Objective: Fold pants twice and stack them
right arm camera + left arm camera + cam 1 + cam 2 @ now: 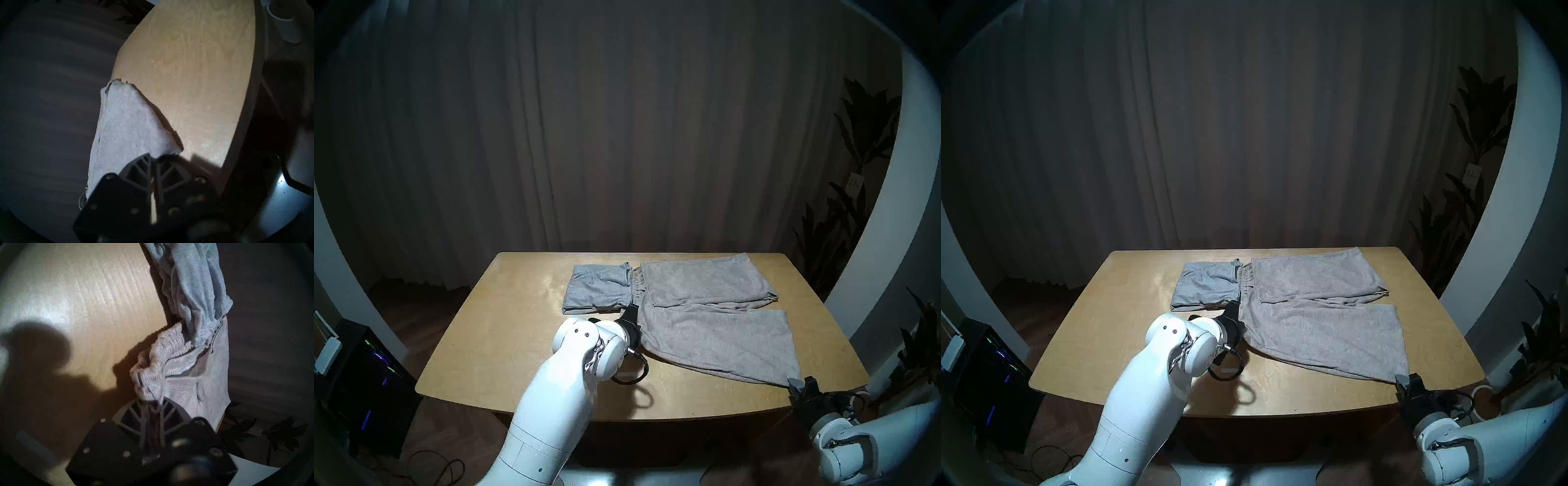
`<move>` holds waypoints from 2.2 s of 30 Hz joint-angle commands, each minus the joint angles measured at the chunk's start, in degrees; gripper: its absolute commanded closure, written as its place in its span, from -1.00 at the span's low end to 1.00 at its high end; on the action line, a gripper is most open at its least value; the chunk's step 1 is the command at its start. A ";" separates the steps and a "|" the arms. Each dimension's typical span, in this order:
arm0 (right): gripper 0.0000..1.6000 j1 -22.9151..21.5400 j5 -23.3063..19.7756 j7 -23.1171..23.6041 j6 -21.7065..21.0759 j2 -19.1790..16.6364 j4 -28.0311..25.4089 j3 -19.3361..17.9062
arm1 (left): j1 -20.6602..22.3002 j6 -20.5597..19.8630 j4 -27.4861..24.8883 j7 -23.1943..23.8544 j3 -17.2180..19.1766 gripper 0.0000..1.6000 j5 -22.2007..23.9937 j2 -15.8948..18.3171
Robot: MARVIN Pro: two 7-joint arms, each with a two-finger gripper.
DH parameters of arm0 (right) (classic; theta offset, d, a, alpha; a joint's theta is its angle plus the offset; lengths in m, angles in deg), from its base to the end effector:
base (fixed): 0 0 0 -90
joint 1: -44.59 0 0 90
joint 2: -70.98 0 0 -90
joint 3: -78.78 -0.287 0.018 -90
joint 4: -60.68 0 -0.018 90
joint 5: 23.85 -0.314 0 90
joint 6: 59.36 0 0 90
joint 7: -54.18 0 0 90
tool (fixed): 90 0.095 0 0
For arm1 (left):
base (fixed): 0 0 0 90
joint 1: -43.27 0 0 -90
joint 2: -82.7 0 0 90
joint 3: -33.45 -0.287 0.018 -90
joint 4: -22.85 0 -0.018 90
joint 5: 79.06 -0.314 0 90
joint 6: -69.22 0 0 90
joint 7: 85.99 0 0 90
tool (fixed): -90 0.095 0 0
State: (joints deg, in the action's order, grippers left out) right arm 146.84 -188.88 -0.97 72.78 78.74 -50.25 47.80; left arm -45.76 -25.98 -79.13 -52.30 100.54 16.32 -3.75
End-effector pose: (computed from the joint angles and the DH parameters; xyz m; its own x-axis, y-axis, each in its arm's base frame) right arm 0.1807 -0.1633 -0.3676 0.0355 -0.9567 0.2890 -0.4727 -0.2709 -0.8386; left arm 0.3657 -0.1463 -0.3086 0.4857 0.8740 -0.0102 0.6188 -0.3356 0.7103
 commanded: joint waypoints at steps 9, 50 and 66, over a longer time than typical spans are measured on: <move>1.00 -0.40 0.03 -4.36 2.94 0.32 1.48 -3.24 | 1.24 -2.02 -1.23 -0.52 -0.63 1.00 1.52 -0.14; 1.00 -9.56 0.03 -19.59 10.07 2.04 -1.81 -19.09 | 9.57 -7.06 -0.47 -1.36 2.38 1.00 7.76 -2.40; 1.00 -13.27 0.03 -27.54 12.86 4.65 0.50 -26.08 | 13.69 -8.08 4.22 -1.98 2.74 1.00 9.90 -4.44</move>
State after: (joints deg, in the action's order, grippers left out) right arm 136.00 -189.02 -26.38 84.35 82.09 -50.66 25.08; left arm -35.97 -33.91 -76.20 -54.21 103.05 25.78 -6.71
